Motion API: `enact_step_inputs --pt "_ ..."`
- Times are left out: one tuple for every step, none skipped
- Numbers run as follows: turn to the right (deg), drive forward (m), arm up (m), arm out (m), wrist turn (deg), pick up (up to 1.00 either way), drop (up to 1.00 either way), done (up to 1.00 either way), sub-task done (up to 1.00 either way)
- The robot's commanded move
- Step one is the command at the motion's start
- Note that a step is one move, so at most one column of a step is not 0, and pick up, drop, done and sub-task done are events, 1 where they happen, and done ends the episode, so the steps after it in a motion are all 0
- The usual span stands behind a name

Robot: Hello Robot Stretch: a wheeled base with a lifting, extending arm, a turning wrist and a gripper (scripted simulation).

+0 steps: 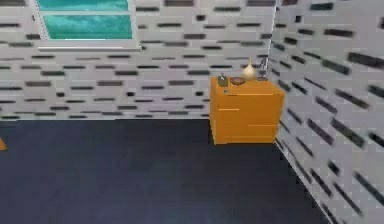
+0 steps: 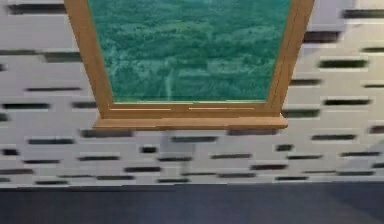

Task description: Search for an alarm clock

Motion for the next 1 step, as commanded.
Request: enact_step_inputs --pt "0.0 0.45 0.00 0.00 0.0 0.00 0.00 0.00 0.00"
